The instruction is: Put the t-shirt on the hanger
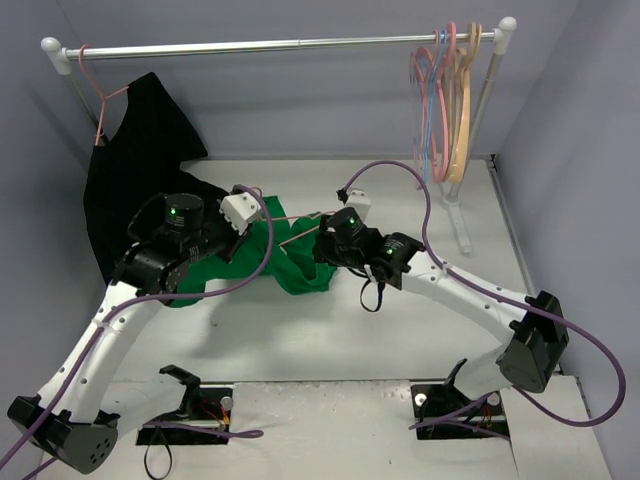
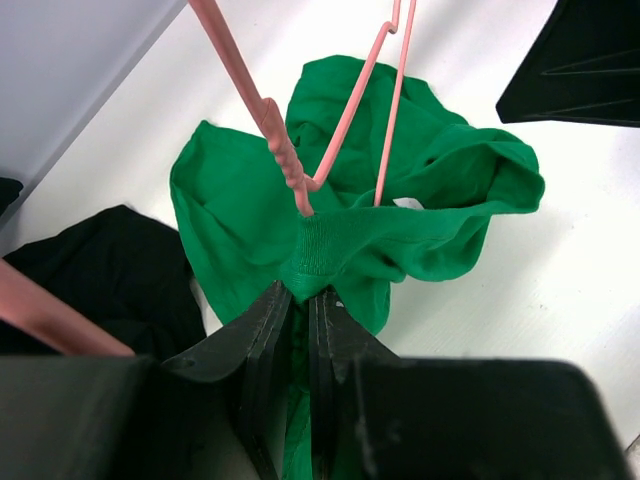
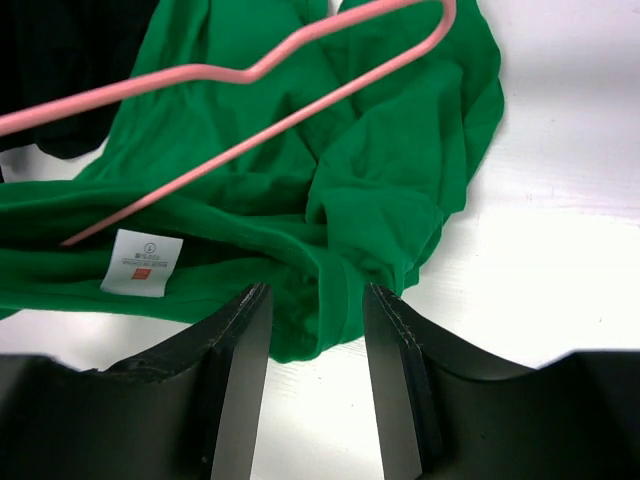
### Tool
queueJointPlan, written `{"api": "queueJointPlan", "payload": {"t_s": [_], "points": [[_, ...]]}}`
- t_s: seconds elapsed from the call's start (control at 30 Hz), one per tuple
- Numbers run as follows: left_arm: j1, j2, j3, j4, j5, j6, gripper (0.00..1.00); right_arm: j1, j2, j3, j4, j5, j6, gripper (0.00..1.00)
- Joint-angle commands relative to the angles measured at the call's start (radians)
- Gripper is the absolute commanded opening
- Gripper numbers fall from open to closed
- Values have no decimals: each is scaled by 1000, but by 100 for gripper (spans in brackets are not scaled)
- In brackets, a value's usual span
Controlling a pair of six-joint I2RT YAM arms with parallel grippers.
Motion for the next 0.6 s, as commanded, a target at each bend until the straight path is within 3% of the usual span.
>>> {"api": "queueJointPlan", "payload": {"t_s": [0.0,0.57], "points": [[-12,-2,37,88,-4,-8,0,-4,-3,49,27,37,12,42],[-16,4,44,90,-18,-1,0,-24,102,-30,82,-89,47,33]]}}
